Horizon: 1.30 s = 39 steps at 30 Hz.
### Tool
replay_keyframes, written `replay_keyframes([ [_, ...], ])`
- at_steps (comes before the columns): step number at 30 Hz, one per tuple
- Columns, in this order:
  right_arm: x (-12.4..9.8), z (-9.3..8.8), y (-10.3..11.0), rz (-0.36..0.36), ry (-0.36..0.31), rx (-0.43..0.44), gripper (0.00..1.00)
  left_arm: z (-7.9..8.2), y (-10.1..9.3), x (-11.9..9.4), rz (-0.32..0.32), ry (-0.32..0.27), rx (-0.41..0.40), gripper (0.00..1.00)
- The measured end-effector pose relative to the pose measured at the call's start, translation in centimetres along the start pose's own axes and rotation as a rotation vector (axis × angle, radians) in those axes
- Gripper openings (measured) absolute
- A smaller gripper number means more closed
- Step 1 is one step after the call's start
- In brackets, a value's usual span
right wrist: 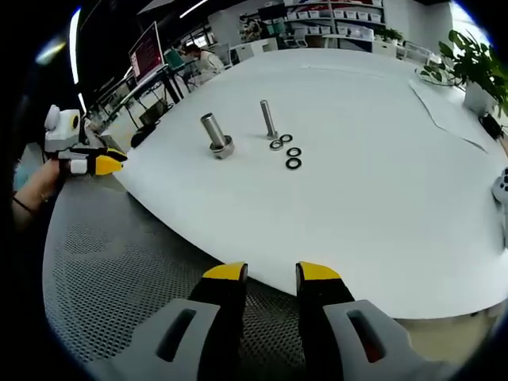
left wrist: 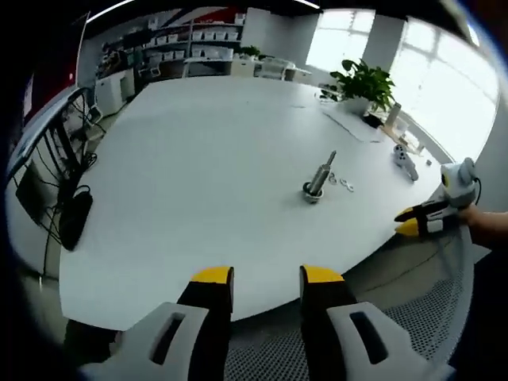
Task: Place the washer onto the threaded stud by aligning its center hole with the stud, sliding it down to the base, and recovering from edge contact or off-axis alignment until the washer reaches the visible bottom stop.
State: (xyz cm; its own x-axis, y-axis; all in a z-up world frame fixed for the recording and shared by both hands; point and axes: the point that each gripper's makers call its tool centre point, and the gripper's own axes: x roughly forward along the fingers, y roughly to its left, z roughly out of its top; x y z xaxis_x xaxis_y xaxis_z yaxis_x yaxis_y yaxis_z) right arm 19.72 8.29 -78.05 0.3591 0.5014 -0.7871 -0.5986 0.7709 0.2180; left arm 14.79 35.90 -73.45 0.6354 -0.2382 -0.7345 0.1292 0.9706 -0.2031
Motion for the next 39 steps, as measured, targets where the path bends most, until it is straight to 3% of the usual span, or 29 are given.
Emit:
replay_keyframes([
  [6,0.0,0.1,-0.1,-0.004,-0.004,0.01,0.27,-1.2,0.2,0.3,-0.002,0.036,-0.049,0.27],
  [7,0.0,0.1,-0.1,-0.003,-0.003,0.009,0.27,-1.6,0.3,0.4,0.006,0.053,-0.033,0.28],
  [9,0.0,0.0,0.0,-0.001,0.001,0.004,0.27,-1.4,0.6,0.5,0.03,0.032,0.005,0.32],
  [11,0.0,0.0,0.0,0.001,0.0,0.004,0.27,-1.6,0.6,0.7,0.03,0.044,-0.013,0.3],
  [16,0.1,0.0,0.3,0.014,0.005,-0.017,0.27,-2.1,1.7,1.0,0.095,0.057,0.026,0.35],
  [23,0.3,0.0,1.3,0.061,0.014,-0.075,0.27,-3.3,3.1,1.4,0.167,0.122,0.053,0.33],
  [29,0.2,0.4,2.2,0.117,-0.013,-0.112,0.27,-4.3,3.7,1.5,0.202,0.179,0.043,0.31],
  [32,0.0,0.8,2.9,0.159,-0.044,-0.124,0.27,-4.1,3.9,1.4,0.217,0.169,0.045,0.32],
  [39,-0.1,0.7,3.6,0.202,-0.036,-0.149,0.28,-5.2,4.3,1.5,0.245,0.233,0.047,0.28],
])
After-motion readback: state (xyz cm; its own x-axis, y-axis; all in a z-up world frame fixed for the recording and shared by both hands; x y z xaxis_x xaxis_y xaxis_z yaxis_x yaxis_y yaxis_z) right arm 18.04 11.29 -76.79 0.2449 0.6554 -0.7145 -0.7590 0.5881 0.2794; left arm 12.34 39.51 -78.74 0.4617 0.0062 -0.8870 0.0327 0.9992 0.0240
